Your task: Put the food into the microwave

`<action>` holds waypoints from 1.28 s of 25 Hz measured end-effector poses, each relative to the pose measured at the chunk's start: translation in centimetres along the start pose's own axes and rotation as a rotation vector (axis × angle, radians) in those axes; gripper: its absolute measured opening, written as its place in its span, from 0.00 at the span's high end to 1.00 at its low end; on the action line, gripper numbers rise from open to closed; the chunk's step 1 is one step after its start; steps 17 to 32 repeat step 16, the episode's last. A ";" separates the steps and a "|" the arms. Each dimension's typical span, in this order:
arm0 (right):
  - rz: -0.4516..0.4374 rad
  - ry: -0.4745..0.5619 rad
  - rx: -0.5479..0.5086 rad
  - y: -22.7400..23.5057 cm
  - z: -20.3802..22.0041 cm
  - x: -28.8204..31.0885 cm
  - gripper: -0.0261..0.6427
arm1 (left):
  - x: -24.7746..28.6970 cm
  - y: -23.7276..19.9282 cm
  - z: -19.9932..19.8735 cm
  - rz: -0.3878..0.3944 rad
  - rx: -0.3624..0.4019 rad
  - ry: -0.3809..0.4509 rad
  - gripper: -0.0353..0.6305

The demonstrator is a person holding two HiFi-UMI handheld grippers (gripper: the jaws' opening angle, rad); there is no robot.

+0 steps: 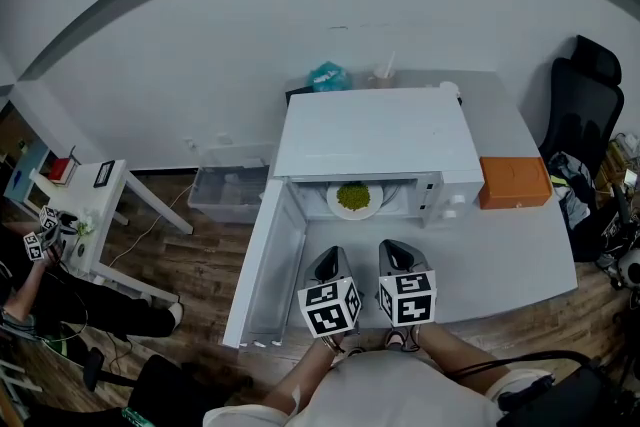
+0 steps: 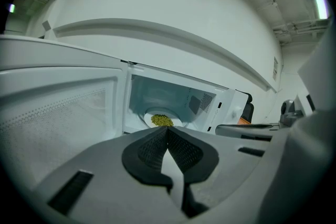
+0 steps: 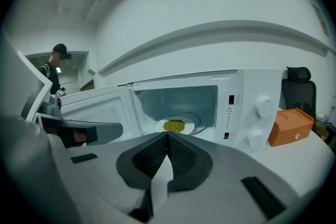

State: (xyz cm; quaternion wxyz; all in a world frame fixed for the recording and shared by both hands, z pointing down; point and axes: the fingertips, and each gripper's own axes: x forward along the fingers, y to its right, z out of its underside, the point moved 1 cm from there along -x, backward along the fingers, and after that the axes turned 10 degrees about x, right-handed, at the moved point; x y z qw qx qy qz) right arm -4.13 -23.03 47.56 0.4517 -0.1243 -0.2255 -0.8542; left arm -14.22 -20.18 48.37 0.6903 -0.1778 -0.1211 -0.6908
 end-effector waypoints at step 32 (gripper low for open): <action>0.026 -0.003 0.019 1.2 -0.1 -0.9 0.94 | -0.2 0.9 0.2 -0.001 -0.009 -0.001 0.94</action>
